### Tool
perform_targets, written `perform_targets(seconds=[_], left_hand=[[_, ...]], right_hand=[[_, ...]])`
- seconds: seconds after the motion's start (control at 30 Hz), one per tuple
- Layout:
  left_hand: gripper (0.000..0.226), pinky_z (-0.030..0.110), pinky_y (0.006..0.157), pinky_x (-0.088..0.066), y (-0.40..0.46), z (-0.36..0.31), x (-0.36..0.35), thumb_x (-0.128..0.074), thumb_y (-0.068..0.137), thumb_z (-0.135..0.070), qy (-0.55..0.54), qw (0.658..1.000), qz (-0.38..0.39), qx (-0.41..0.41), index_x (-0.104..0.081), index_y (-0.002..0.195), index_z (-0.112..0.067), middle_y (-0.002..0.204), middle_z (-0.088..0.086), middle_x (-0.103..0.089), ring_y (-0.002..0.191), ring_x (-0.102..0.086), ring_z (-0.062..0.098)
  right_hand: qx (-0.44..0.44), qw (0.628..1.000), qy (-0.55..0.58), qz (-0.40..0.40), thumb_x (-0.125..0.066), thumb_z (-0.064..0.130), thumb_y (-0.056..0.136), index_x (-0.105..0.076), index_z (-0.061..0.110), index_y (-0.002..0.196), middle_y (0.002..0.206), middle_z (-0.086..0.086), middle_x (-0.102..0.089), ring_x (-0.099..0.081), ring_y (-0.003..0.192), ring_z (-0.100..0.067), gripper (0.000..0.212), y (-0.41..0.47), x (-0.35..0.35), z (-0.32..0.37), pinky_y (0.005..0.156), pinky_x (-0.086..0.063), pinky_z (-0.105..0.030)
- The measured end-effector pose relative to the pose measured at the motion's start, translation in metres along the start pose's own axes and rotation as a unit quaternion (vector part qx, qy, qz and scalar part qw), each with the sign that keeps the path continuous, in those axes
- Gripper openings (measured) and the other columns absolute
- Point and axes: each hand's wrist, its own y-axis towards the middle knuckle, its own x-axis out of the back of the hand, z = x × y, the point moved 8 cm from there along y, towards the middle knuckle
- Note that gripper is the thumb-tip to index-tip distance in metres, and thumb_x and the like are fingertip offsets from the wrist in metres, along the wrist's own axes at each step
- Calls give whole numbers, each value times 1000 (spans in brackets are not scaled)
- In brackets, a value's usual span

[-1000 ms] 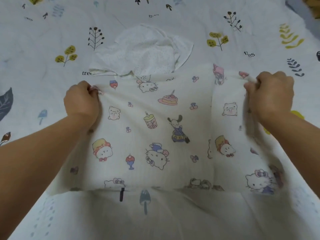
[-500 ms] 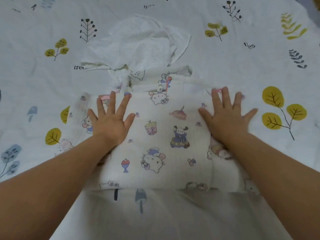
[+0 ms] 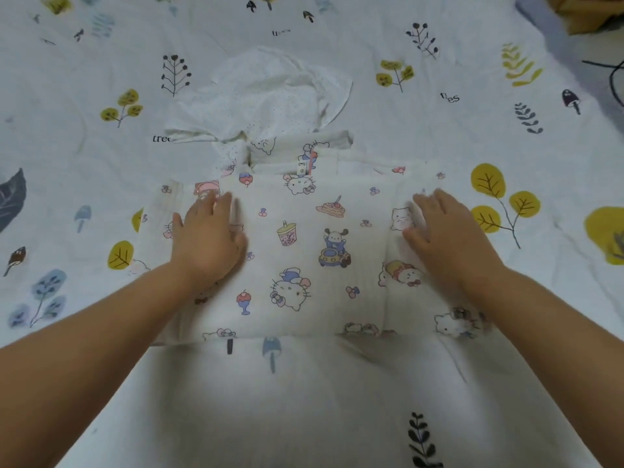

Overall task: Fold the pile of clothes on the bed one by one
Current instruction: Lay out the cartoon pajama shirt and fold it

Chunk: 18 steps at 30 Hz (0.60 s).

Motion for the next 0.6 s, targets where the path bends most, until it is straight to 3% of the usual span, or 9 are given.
perform_targets(seconds=[0.1, 0.2, 0.3, 0.43, 0.5, 0.6], left_hand=[[55, 56, 111, -14, -36, 21, 10, -53, 87, -21, -10, 999, -25, 24, -37, 139, -9, 149, 16, -30, 137, -27, 34], [48, 57, 107, -22, -70, 54, 16, -57, 86, -20, -9, 995, -47, 89, -46, 130, -4, 141, 20, -40, 129, -35, 39], [46, 57, 102, -28, -97, 81, 6, -50, 89, -26, -32, 985, -11, 170, -44, 129, -3, 136, 23, -42, 120, -40, 45], [55, 54, 99, -33, -115, 95, -4, -46, 93, -33, -128, 963, 13, 238, -33, 135, -2, 133, 30, -37, 119, -38, 49], [55, 53, 95, -37, -121, 105, -9, -49, 92, -34, -181, 937, 2, 299, -34, 130, 3, 128, 33, -40, 114, -42, 51], [57, 49, 83, -46, -137, 123, -19, -52, 89, -37, -329, 842, -28, 427, -39, 128, 2, 127, 29, -47, 112, -47, 48]], right_hand=[[-58, 998, 11, 10, -44, 29, 96, -26, 14, 146, 150, -11, -25, -22, 137, -27, 55, -49, 7, -16, 107, -25, -38], [-144, 988, 56, -5, -44, 28, 93, -31, 12, 140, 133, -13, -41, -37, 123, -32, 51, -88, 2, -42, 94, -36, -42], [-198, 972, 123, -4, -45, 33, 92, -42, 9, 121, 104, -9, -55, -51, 98, -29, 38, -111, -10, -55, 77, -38, -37], [-237, 947, 218, -3, -44, 33, 94, -44, 12, 83, 81, -6, -51, -50, 80, -28, 24, -124, -24, -57, 65, -37, -34], [-258, 918, 298, -43, -49, 33, 92, -43, 16, 78, 78, -6, -53, -55, 77, -30, 23, -129, -25, -58, 69, -47, -40], [-282, 876, 384, -78, -56, 30, 90, -49, 8, 89, 78, -2, -52, -52, 67, -18, 22, -137, -27, -55, 69, -51, -39]])
